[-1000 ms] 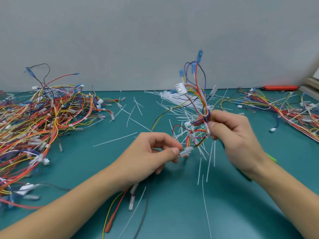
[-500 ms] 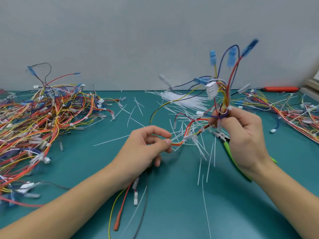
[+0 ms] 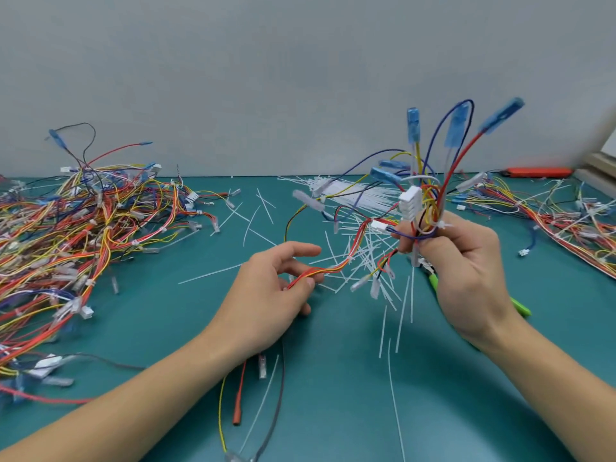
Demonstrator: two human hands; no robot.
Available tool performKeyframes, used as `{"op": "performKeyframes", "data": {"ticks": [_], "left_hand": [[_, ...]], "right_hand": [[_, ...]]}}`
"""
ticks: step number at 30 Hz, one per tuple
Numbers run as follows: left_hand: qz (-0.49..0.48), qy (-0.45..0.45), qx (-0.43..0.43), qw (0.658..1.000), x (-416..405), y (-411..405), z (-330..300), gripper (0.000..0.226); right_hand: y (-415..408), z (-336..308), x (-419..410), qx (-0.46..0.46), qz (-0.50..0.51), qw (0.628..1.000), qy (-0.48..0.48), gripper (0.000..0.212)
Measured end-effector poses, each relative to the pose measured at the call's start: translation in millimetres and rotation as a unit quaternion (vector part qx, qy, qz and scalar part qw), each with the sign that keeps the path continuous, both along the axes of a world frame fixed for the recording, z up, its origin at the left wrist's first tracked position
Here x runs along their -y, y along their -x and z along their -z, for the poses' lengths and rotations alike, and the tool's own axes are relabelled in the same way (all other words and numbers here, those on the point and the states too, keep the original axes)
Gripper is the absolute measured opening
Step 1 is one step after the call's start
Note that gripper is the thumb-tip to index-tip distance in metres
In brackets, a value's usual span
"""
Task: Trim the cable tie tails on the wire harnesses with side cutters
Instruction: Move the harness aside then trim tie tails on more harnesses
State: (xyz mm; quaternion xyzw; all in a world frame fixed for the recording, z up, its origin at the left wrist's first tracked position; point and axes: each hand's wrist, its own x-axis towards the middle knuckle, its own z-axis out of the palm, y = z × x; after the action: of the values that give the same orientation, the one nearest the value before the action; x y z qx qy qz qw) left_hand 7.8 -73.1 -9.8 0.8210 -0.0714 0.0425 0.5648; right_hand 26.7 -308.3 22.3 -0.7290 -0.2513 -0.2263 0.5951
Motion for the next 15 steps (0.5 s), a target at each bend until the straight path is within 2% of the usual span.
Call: {"op": "performKeyframes", "data": {"ticks": [3,7,8,10,12,15], "left_hand": [[-0.031,-0.05,0.028,0.998,-1.9,0.3,1.0,0.034],[-0.092,-0.195,0.075,0.974,-9.5,-1.6,-0.9,0.023],[-0.1,-0.207,0.077,0.97,-9.8,-1.6,-2.6,0.027],[-0.127,-0.215,0.099,0.963,-9.6,-0.7,-5.2,0.05],[-0.166,-0.196,0.138,0.957,-9.8,0.5,-7.1,0.069],[-0.199,-0.158,0.179,0.951,-10.4,1.5,-9.3,0.08]], "right_hand": [[1.3,-0.9,-0.7,0.009,-0.006,1.0,0.002,0.021],[2.0,-2.5,-1.9,0.014,-0.035,0.999,-0.027,0.021],[2.3,-4.0,-2.1,0.009,-0.05,0.998,-0.041,0.02],[2.6,-7.2,-1.4,-0.01,-0.083,0.994,-0.068,0.021],[2.7,-9.4,-0.4,-0.029,-0.097,0.993,-0.063,0.023],[3.0,-9.9,-1.1,-0.035,-0.106,0.993,-0.039,0.024]]}}
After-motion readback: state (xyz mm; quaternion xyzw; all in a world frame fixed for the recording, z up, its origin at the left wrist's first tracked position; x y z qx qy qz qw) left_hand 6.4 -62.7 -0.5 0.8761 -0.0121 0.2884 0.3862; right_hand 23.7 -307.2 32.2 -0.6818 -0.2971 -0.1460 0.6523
